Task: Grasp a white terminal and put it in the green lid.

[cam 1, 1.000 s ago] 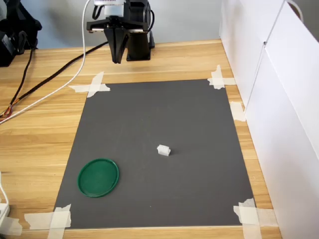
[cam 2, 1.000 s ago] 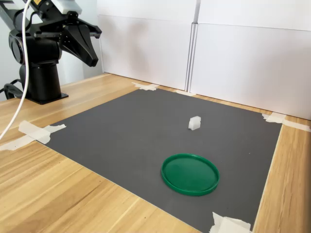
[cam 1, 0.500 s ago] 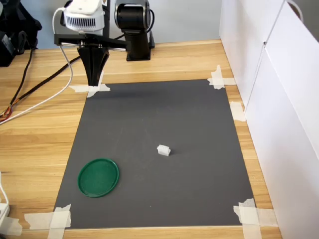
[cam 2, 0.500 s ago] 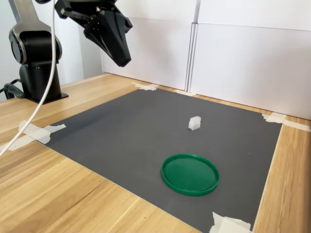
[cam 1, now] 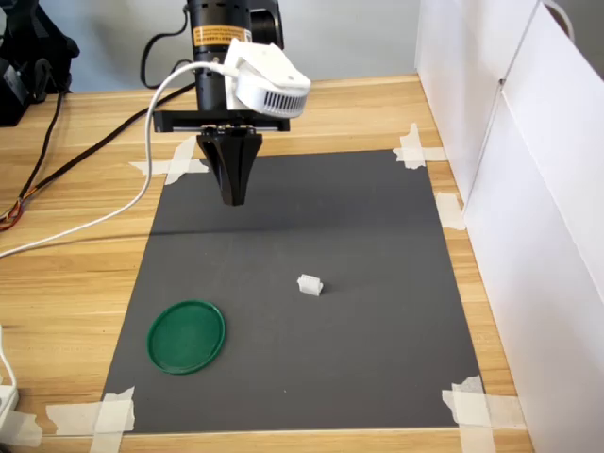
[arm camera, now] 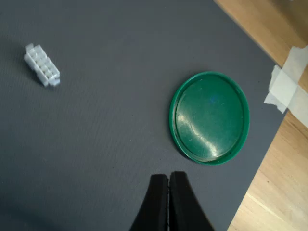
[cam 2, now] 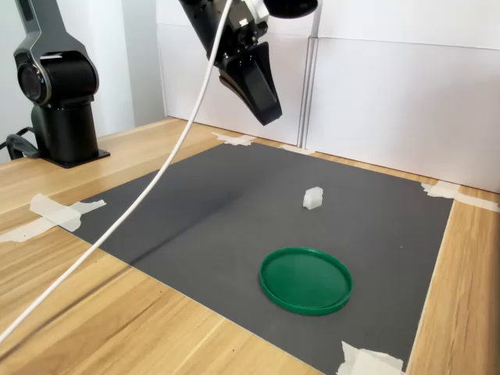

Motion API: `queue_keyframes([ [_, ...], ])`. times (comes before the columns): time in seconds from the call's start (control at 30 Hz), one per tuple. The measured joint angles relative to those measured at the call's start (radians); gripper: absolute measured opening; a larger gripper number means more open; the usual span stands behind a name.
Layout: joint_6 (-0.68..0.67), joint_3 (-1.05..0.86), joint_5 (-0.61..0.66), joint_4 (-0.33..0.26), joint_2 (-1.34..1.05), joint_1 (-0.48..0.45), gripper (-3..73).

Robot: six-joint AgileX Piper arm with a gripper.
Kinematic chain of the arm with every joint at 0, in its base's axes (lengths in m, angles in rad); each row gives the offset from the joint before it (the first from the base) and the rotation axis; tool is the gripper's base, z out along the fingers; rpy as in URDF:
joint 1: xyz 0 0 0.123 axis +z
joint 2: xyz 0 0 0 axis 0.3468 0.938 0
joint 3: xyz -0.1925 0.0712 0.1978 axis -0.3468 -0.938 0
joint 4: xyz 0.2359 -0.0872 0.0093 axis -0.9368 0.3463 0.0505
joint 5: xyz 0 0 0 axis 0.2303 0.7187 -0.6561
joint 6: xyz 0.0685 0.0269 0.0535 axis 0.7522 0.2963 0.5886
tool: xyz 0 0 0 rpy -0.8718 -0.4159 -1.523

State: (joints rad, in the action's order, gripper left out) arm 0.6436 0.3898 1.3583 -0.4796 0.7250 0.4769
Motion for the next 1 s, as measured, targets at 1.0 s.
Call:
queue_keyframes([
  [1.0,-0.198,0.264,0.29,-0.212,0.241,0.115,-2.2],
])
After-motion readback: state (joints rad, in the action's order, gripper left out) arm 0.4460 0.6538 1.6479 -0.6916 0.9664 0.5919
